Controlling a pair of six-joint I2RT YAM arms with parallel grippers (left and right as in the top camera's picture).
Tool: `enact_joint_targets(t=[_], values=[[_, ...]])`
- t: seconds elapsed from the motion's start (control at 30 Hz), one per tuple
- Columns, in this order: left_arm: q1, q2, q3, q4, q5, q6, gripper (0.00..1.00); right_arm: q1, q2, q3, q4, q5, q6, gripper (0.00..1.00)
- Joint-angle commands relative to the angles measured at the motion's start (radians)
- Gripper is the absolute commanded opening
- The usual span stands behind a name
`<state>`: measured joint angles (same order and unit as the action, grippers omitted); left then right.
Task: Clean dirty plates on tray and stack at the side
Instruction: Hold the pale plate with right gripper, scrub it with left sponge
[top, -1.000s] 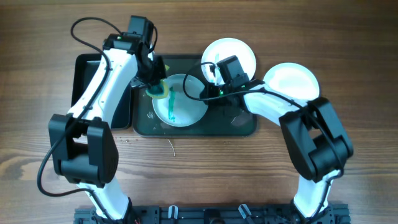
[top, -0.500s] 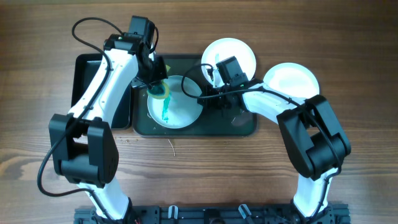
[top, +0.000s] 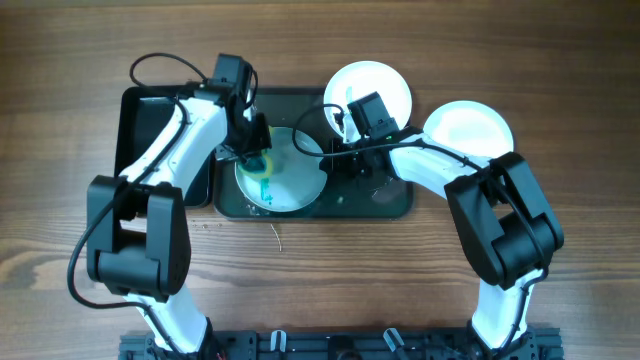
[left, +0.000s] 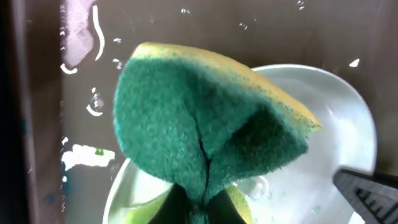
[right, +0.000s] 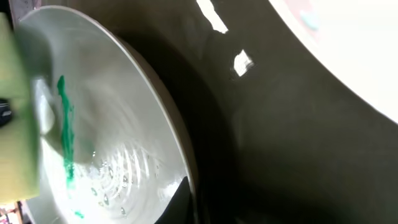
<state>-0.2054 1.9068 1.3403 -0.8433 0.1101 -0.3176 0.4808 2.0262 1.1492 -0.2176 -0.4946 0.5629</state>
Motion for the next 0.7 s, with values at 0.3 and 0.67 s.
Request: enact_joint_targets(t=[0.3, 0.67], values=[[-0.128, 0.116, -0.145, 0.062, 0.005, -0.008, 0.04, 0.002, 0.042, -0.006, -0.016, 0.031, -0.01, 0.04], [-0.129, 0.122, -0.132, 0.019, 0.447, 0.35, 0.04, 0.002, 0.042, -0.006, -0.015, 0.032, -0.011, 0.04]])
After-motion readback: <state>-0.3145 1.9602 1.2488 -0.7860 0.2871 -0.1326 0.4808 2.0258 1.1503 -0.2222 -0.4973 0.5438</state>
